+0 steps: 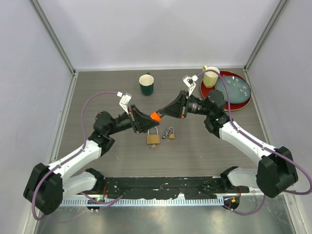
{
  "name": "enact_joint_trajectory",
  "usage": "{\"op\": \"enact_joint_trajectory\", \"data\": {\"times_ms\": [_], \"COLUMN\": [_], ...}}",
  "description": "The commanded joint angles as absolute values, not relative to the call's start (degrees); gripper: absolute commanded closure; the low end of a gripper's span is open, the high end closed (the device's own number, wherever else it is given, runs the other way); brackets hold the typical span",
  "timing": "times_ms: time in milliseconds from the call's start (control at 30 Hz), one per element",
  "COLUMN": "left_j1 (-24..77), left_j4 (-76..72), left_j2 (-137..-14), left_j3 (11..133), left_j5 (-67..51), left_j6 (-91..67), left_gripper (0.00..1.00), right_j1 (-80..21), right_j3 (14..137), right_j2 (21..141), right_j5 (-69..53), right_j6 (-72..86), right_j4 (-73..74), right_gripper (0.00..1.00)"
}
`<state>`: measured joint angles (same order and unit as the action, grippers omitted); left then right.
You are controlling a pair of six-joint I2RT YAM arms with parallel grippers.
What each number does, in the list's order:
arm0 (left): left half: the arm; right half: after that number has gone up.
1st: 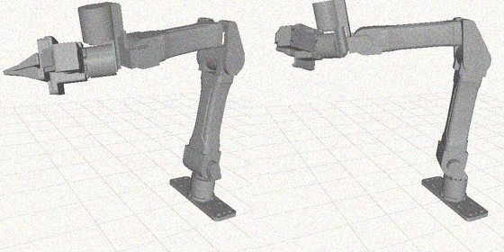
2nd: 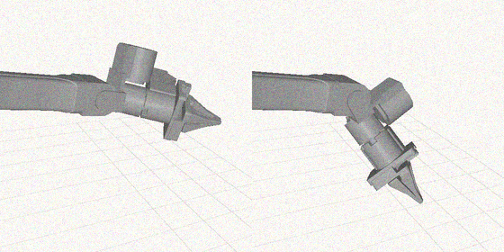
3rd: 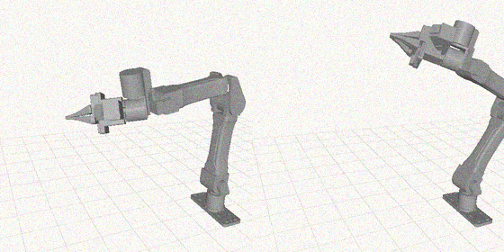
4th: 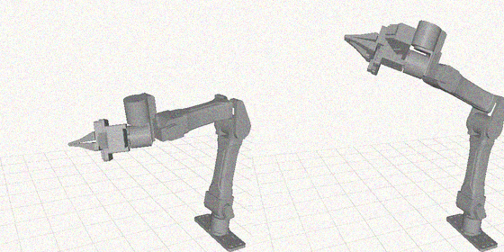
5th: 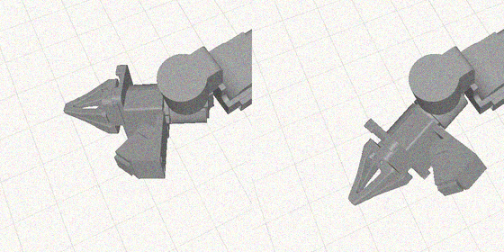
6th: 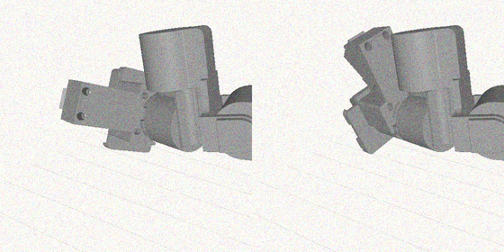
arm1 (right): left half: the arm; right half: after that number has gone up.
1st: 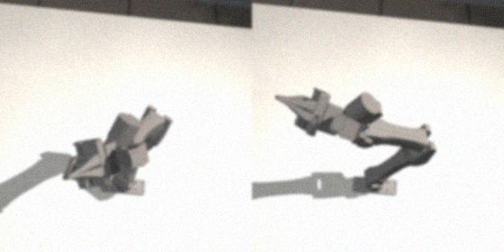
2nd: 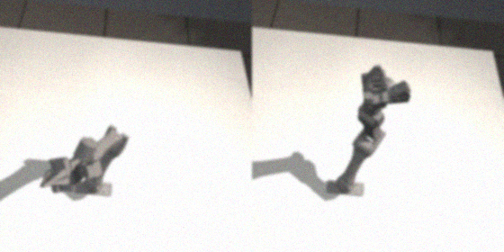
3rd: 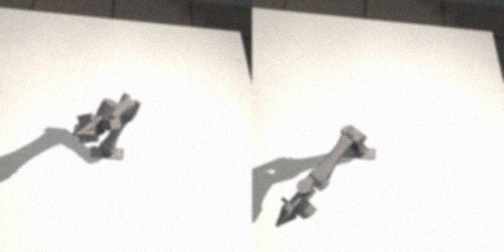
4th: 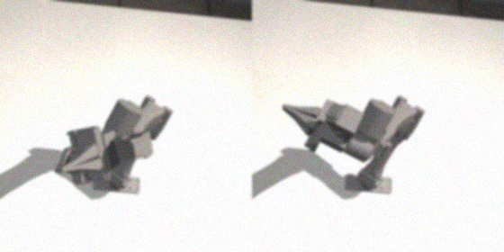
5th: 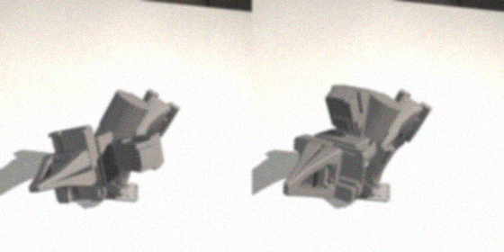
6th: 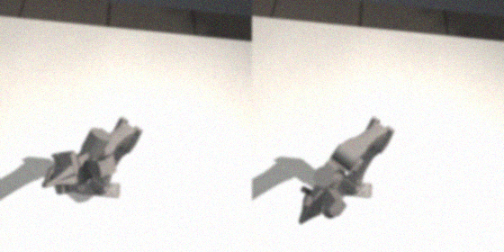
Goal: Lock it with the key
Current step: Lock the lock.
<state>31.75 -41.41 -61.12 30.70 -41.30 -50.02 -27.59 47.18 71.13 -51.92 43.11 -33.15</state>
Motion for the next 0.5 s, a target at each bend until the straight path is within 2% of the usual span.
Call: {"op": "enact_joint_trajectory", "data": {"times_ms": [0,100,233,333,367,467], "left_j1": [32.9,32.9,32.9,32.8,32.7,32.3], "left_j4": [-40.8,-40.3,-32.2,-24.2,-22.3,-15.8], "left_j2": [-61.3,-61.0,-58.7,-55.9,-55.0,-52.6], "left_j3": [29.1,29.2,30.2,31.5,31.7,32.9], "left_j5": [-47.3,-46.9,-44.5,-41.6,-40.6,-37.9], "left_j6": [-49.3,-48.7,-44.9,-40.4,-39.4,-35.4], "left_gripper": [1.00,1.00,1.00,0.81,0.70,0.45], "right_j1": [-26.5,-26.5,-26.5,-26.5,-26.5,-26.5], "right_j3": [52.4,52.0,53.2,53.5,53.6,53.4], "right_j2": [71.5,71.0,69.7,68.4,68.0,67.1], "right_j5": [-46.4,-46.5,-46.1,-44.8,-44.7,-44.4], "right_j6": [48.6,46.6,39.7,35.2,34.2,32.4], "right_j4": [-47.8,-45.4,-36.3,-30.2,-29.0,-26.2], "right_gripper": [0.94,0.99,0.98,0.99,0.99,0.98]}}
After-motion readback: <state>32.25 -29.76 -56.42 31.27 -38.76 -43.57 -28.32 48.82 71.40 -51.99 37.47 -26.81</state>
